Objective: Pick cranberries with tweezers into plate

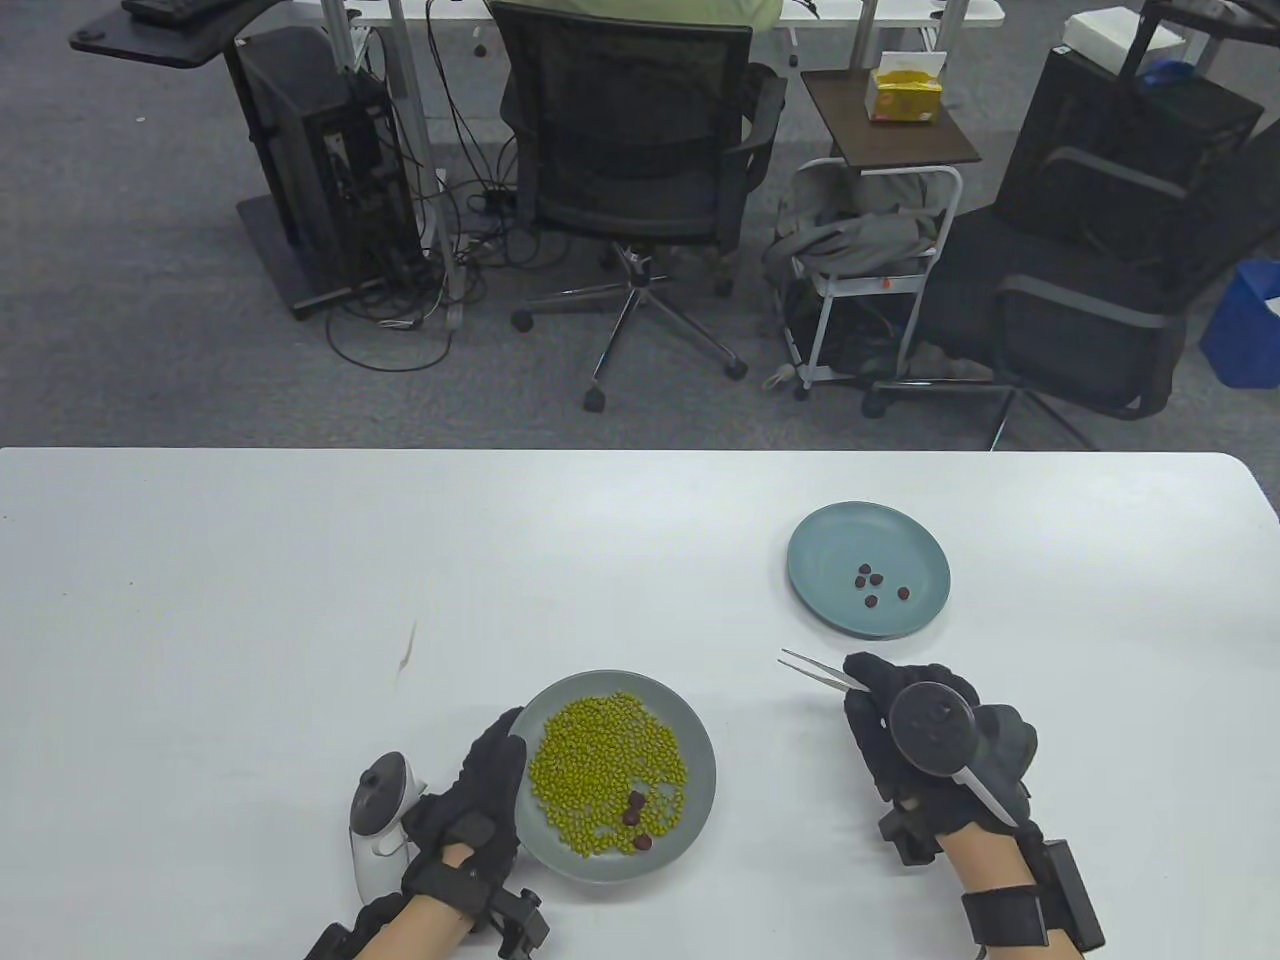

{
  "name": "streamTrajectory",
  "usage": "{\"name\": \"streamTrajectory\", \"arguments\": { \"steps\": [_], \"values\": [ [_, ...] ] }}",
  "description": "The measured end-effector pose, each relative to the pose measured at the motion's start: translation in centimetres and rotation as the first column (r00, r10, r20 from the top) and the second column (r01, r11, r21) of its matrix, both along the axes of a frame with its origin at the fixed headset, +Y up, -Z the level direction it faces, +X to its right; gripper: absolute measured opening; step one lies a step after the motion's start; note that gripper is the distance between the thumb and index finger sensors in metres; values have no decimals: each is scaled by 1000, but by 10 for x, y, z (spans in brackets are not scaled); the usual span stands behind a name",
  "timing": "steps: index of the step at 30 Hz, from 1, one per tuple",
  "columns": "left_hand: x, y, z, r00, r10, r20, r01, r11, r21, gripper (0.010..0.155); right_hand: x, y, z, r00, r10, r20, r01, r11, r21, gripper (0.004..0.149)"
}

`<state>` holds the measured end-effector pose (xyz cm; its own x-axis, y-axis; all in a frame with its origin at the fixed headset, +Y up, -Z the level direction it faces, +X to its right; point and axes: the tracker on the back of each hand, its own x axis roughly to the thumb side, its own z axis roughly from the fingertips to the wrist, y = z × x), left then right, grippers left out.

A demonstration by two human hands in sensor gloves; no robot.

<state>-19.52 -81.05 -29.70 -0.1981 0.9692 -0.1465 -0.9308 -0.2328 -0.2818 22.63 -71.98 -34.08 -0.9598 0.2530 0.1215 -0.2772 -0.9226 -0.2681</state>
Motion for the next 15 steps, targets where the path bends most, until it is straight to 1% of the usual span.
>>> {"name": "streamTrajectory", "arguments": {
  "steps": [1,5,9,11,12,15],
  "values": [
    [0,-1,-1,1000,1,-2,-1,1000,-4,63,-2,2,0,1000,14,-17,-14,1000,16,50],
    [-2,-4,-3,1000,-3,-12,3,1000,-15,63,-15,5,3,995,-31,-93,36,998,52,50],
    [-4,-5,-4,1000,6,-22,-7,1000,-24,63,-33,8,14,982,44,-183,-19,990,139,49],
    [-5,-6,-4,1000,16,-27,-17,999,-30,63,-46,12,22,958,80,-276,-28,982,186,48],
    [-5,-6,-4,999,21,-29,-22,999,-32,63,-52,14,25,949,86,-304,-25,980,199,47],
    [-7,-5,-4,999,30,-35,-31,999,-35,63,-72,16,38,912,74,-403,0,984,180,47]
  ]
}}
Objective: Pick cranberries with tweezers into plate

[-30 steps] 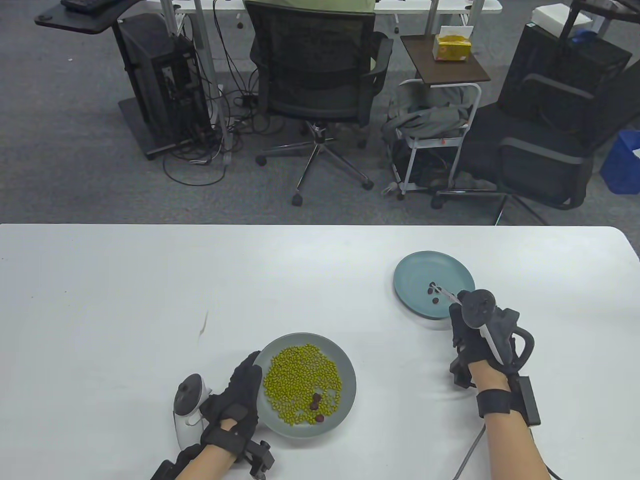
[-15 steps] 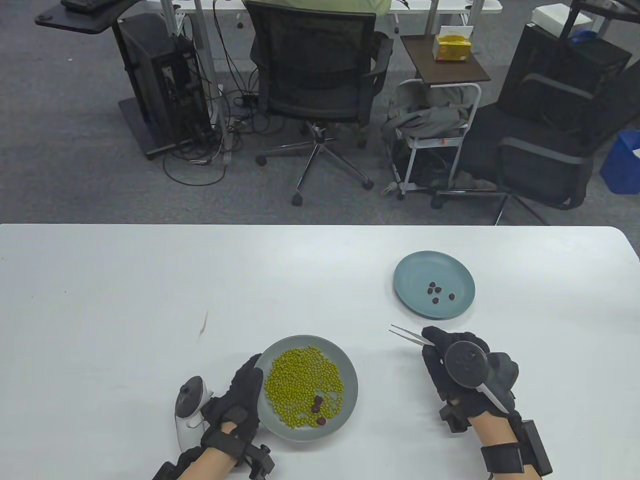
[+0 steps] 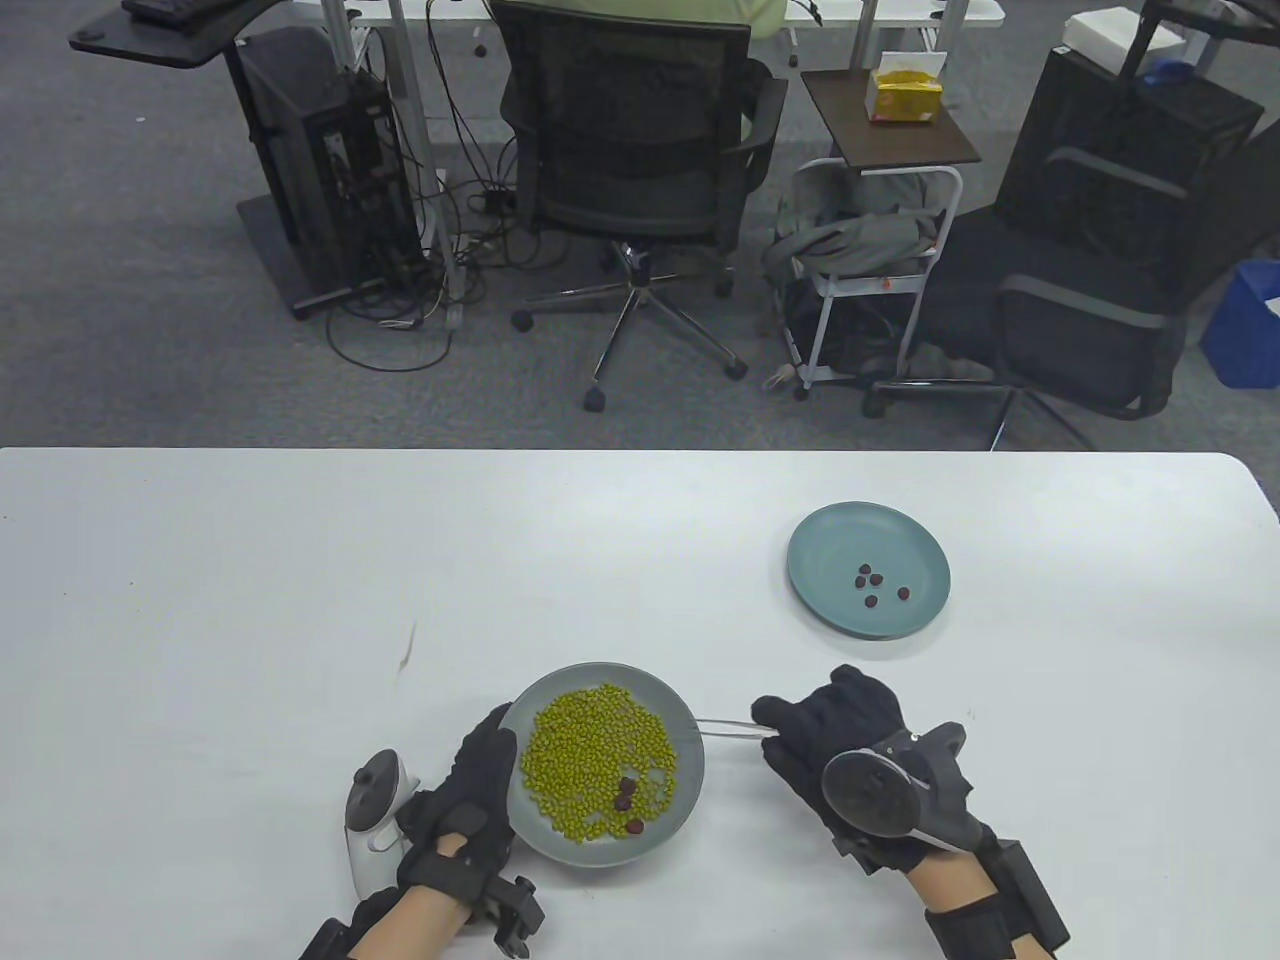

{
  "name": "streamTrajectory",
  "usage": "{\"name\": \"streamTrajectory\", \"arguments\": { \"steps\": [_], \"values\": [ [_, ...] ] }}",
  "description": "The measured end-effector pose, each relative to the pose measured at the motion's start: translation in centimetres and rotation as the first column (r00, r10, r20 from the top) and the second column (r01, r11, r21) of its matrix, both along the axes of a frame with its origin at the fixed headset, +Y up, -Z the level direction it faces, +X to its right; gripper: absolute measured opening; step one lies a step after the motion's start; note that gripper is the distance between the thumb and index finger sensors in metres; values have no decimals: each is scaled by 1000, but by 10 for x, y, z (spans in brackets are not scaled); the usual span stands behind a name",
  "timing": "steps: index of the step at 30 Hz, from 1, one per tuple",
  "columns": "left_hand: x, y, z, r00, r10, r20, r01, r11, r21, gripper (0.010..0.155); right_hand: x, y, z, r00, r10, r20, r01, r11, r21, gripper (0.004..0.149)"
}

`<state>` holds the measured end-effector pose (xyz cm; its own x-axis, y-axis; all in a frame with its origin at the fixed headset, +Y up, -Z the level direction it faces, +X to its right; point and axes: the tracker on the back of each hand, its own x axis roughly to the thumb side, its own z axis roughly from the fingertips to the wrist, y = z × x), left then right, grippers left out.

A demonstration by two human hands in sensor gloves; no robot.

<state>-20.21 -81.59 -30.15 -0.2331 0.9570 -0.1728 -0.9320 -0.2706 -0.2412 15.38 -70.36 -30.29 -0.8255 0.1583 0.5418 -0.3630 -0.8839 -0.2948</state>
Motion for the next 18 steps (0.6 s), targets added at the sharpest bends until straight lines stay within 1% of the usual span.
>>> {"name": "streamTrajectory", "arguments": {
  "steps": [5,9,13,18],
  "values": [
    [-1,0,0,1000,-6,-2,6,1000,3,63,-25,-5,16,995,56,-80,-54,998,20,48],
    [0,0,1,1000,-11,5,11,1000,6,63,-37,-9,23,987,130,-99,-123,990,68,48],
    [0,-1,0,1000,-16,7,16,1000,10,63,-40,-10,25,985,149,-90,-141,985,96,49],
    [1,-1,1,1000,-17,9,17,1000,10,63,-38,-10,24,987,138,-80,-131,987,88,49]
  ]
}}
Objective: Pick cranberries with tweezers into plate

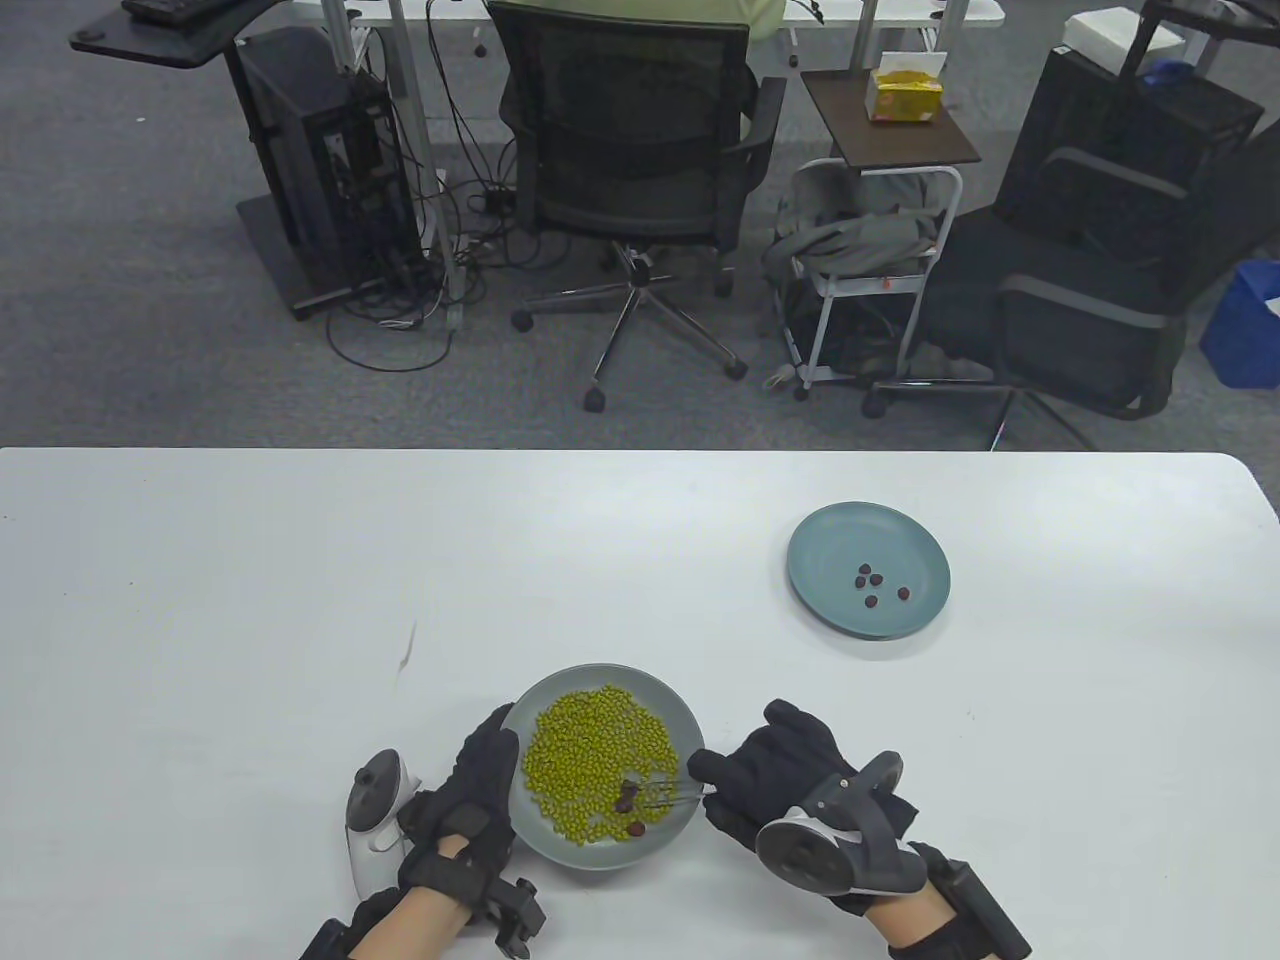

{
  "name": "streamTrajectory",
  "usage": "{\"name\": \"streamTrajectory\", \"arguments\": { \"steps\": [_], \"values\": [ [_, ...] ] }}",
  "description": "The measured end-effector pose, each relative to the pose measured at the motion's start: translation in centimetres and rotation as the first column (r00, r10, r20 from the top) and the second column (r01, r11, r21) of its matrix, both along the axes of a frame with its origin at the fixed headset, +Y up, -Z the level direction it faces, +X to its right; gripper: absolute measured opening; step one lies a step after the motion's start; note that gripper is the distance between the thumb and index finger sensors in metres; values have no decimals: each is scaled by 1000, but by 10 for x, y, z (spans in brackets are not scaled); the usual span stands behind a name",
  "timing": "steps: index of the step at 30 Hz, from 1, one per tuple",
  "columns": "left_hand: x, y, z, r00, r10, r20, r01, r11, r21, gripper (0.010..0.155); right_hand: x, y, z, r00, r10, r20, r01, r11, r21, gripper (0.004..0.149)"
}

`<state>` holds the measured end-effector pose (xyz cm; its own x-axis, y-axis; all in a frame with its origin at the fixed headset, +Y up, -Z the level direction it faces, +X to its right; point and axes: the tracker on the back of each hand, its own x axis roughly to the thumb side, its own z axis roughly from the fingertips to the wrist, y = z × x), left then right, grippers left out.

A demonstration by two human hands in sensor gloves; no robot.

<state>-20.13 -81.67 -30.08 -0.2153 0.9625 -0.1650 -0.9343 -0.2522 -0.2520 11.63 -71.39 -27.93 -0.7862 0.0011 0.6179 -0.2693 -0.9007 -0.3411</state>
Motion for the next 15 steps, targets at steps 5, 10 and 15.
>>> {"name": "streamTrajectory", "arguments": {
  "steps": [5,10,15],
  "values": [
    [1,0,0,1000,-1,3,1,1000,0,63,1,-4,-4,1000,12,10,-12,1000,-12,49],
    [1,-1,0,1000,-12,7,12,1000,5,63,0,-4,-3,1000,17,23,-17,1000,-1,49],
    [2,-1,0,1000,-11,11,11,1000,6,63,-1,-4,-2,1000,17,22,-17,1000,8,49]
  ]
}}
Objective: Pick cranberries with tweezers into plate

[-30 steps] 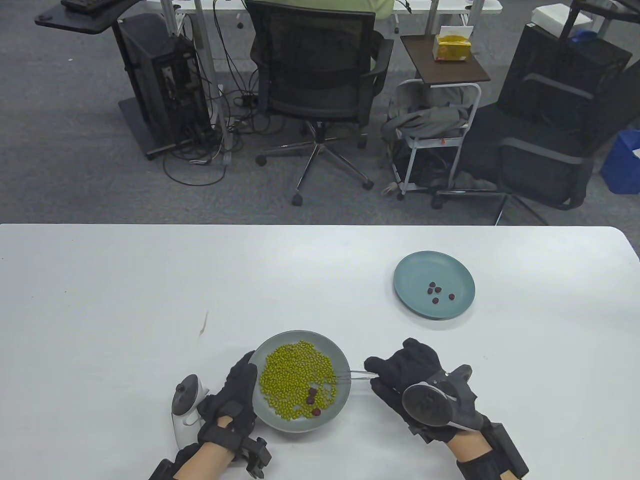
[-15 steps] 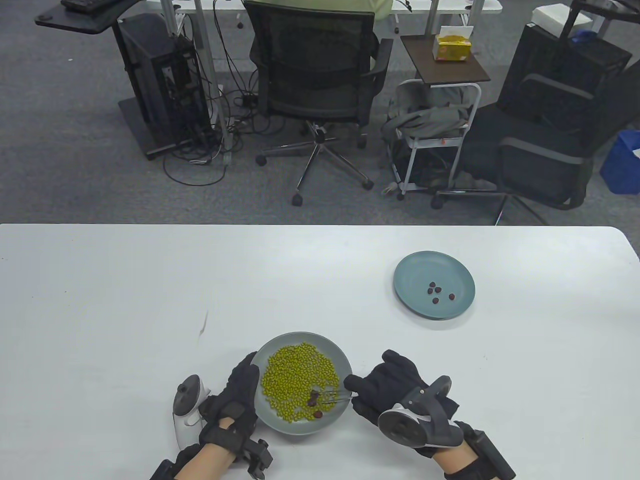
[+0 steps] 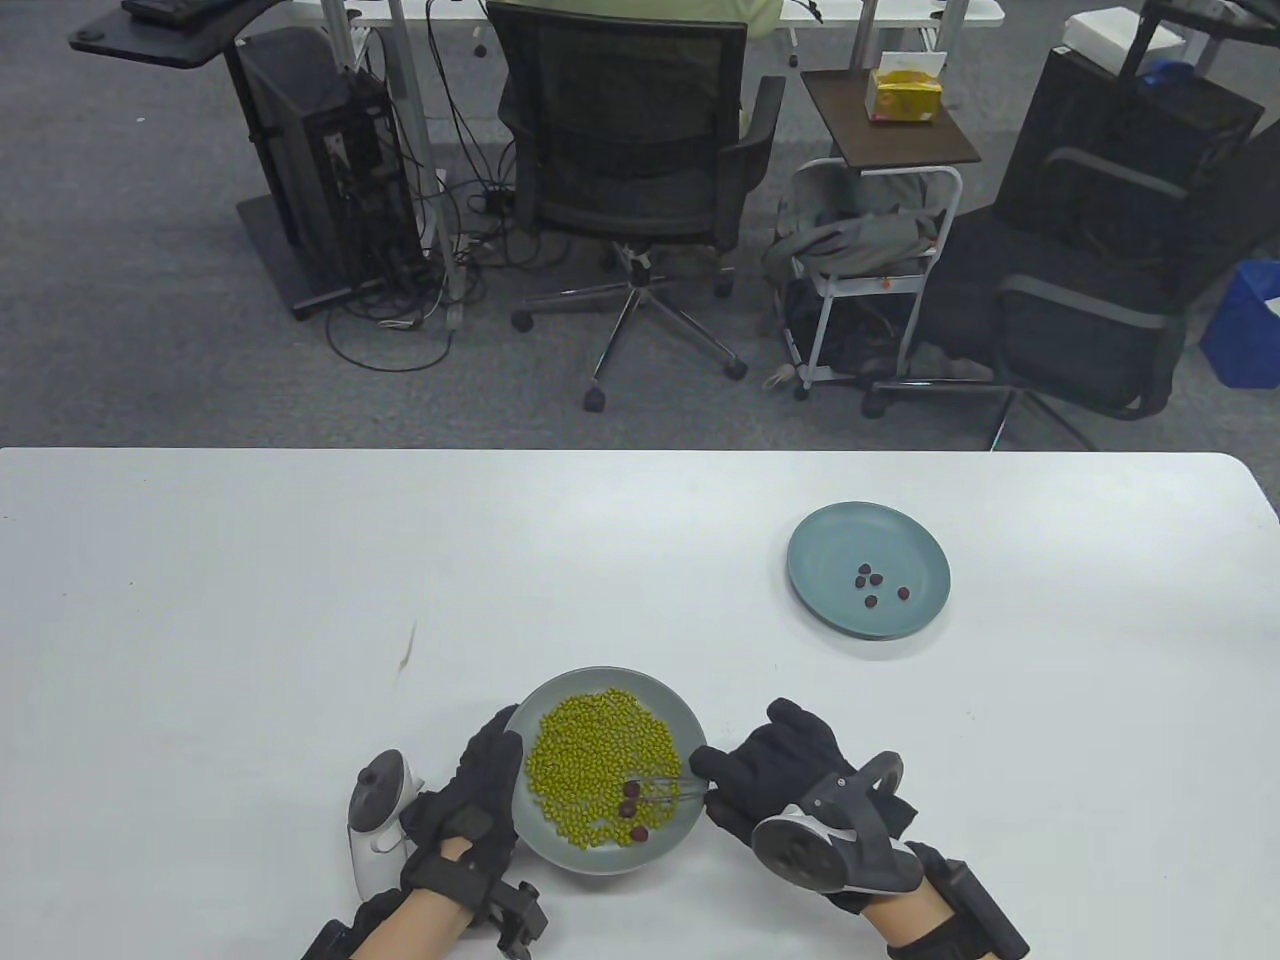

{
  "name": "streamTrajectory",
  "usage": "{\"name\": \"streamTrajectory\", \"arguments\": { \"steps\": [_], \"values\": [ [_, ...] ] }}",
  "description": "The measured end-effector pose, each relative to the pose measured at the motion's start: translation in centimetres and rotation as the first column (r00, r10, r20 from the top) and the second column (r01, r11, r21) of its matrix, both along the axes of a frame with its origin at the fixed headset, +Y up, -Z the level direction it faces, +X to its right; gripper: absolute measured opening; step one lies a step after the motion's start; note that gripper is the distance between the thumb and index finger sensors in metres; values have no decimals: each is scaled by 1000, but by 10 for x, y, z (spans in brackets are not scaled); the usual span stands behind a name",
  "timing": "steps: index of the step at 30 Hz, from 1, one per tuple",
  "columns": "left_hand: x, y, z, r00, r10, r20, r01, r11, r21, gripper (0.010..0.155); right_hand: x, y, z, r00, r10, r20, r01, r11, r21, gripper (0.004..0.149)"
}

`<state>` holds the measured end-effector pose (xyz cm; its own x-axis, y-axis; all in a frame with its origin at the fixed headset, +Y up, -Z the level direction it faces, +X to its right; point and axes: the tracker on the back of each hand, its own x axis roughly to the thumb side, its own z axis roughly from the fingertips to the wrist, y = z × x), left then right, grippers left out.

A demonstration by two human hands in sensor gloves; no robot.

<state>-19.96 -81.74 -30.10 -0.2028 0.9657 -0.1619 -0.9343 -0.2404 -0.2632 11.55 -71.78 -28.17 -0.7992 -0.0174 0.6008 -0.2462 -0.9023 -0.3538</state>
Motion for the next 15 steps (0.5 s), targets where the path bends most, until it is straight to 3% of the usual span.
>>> {"name": "streamTrajectory", "arguments": {
  "steps": [15],
  "values": [
    [2,0,1,1000,-5,8,5,1000,-3,63,-4,-1,4,999,37,-13,-36,998,61,46]
  ]
}}
